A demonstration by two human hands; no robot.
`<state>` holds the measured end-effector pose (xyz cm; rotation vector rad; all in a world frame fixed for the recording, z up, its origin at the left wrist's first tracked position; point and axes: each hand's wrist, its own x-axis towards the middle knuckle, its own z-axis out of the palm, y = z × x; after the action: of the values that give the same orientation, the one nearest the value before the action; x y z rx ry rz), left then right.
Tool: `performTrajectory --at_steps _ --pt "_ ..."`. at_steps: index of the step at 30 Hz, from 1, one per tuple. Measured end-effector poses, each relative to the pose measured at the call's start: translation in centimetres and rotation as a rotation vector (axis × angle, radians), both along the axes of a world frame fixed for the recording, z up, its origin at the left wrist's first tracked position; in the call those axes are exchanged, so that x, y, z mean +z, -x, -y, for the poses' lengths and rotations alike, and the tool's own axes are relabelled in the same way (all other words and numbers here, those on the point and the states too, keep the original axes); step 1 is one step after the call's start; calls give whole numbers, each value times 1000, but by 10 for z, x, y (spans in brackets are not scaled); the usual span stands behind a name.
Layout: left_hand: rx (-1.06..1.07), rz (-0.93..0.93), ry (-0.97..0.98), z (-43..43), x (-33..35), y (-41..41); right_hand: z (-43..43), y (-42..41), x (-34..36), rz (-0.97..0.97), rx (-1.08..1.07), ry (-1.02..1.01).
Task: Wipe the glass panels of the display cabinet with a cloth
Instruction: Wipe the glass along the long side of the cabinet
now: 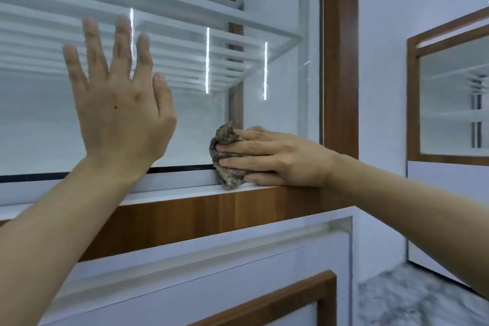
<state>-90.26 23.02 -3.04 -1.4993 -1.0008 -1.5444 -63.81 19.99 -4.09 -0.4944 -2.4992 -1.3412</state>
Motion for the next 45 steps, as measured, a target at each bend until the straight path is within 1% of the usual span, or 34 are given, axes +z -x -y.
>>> performTrajectory --at_steps 3,7,12,15,18,24,33,40,43,45 --pt "-10 -72 -18 -2 0 -30 3 -25 -1 -25 -31 -4" --pt "7 -164 -5 -3 1 -64 3 -37 -3 -66 -30 -25" --pt "21 -159 -2 -4 0 -71 7 -52 -6 -89 -59 -52" --pt "-18 -152 -2 -2 0 -77 10 -64 -8 -107 -95 -57" --pt "-30 -194 -1 -2 -2 -88 10 -69 -10 -125 -115 -48" --pt "-22 -211 -11 -4 -4 -89 10 -69 -10 -119 -95 -96" --pt "-22 -207 -17 -5 -5 -90 10 -75 -11 -125 -103 -79" --pt "-46 -216 -30 -5 -6 -90 14 -75 -15 -162 -84 -109" --pt "-59 -218 -27 -4 -6 -90 15 -75 -19 -202 -78 -152" --pt "-66 -222 -25 -4 -6 -90 15 -72 -23 -261 -42 -225"
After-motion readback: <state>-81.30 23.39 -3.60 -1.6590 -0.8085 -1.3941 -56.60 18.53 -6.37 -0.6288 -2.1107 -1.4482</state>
